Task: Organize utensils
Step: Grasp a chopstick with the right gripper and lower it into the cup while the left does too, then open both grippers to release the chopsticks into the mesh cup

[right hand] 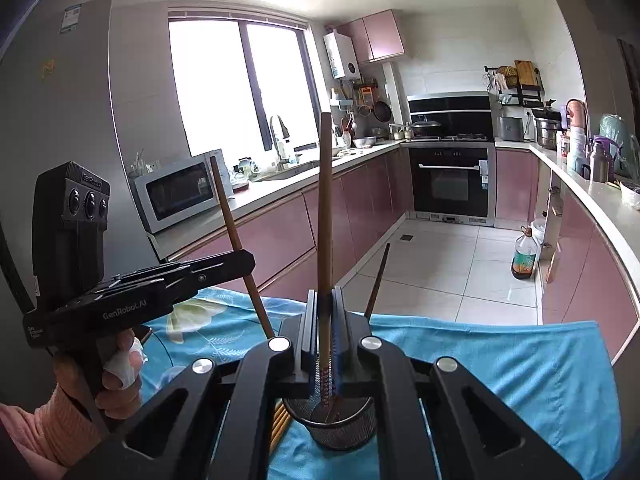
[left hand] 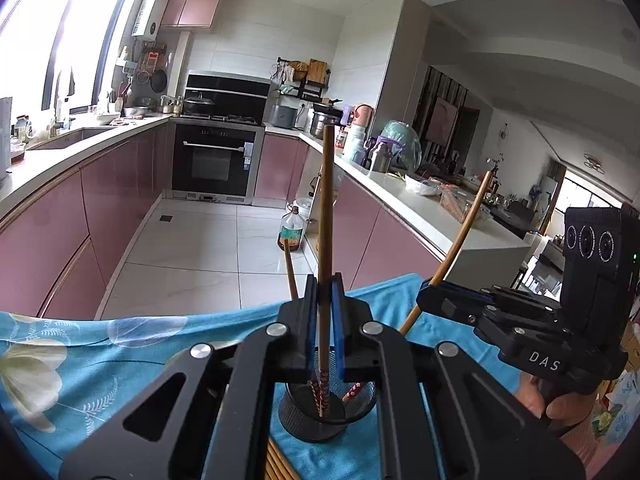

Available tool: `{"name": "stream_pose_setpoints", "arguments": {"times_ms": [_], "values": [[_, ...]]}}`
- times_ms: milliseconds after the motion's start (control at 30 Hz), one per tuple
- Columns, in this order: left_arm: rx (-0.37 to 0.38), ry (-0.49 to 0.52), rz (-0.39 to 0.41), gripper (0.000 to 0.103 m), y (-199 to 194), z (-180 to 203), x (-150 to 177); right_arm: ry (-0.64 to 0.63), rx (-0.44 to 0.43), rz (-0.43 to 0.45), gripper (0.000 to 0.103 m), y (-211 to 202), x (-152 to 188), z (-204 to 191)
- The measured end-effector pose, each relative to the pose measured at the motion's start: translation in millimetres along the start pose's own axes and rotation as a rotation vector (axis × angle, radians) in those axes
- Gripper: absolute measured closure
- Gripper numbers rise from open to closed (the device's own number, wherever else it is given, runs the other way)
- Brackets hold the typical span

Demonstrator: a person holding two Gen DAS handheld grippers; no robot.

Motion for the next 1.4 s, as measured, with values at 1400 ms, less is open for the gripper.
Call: {"name": "stream_pose_setpoints", "arguments": {"times_ms": [1400], "values": [[-0.107,-0.003,-0.104,0.07,26,-19,66,0.06,0.04,-0.164,0.076,47,38,16]]}}
Point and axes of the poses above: each gripper's, at about its wrist camera, not at the fingertips, and y roughly the way its jaws point, z to its right, x to its underside, the point moved 2 cm from there along y, roughly the way its jaws point, and after that the axes turned 6 degrees about y, right-handed, at the moved point
